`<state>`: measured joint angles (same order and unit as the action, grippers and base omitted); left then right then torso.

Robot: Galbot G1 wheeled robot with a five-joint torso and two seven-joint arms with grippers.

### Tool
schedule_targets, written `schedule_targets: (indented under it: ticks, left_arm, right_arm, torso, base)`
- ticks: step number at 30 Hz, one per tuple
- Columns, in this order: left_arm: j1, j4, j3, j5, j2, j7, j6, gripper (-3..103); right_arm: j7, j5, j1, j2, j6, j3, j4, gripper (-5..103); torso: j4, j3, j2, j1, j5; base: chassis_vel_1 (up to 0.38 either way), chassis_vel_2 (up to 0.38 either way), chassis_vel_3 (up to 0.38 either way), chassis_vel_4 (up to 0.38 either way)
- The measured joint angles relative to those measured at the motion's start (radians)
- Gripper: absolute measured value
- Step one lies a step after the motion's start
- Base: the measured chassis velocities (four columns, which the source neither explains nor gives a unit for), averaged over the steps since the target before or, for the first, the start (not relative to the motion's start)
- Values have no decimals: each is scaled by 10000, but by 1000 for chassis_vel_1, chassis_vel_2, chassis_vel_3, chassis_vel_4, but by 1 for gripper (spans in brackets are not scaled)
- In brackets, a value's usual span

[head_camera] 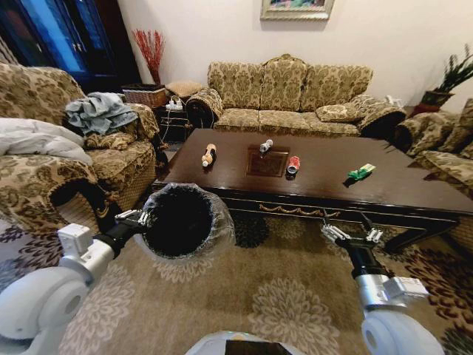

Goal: Move to the front of the table and place the trash on the table into the trash bin.

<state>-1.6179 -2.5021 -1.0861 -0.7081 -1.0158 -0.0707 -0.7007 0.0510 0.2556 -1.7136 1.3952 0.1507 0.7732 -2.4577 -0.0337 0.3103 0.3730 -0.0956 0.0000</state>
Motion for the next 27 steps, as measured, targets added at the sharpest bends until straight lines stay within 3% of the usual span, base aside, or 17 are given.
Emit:
schedule_targets:
  ticks: [11, 27]
  left_arm:
    - [-262, 1, -109, -148, 368, -55, -268, 3]
    - [-195, 12, 69, -108, -8, -25, -272, 3]
  right_arm:
    - [-39, -57, -96, 51, -155, 45, 98, 100]
    - [-81, -96, -37, -70, -109, 26, 91, 100]
  torso:
    - [1, 271, 426, -145, 2]
    - [0, 708, 1110, -396, 0]
  base:
    - [0, 0, 0, 0]
    - [0, 0, 0, 0]
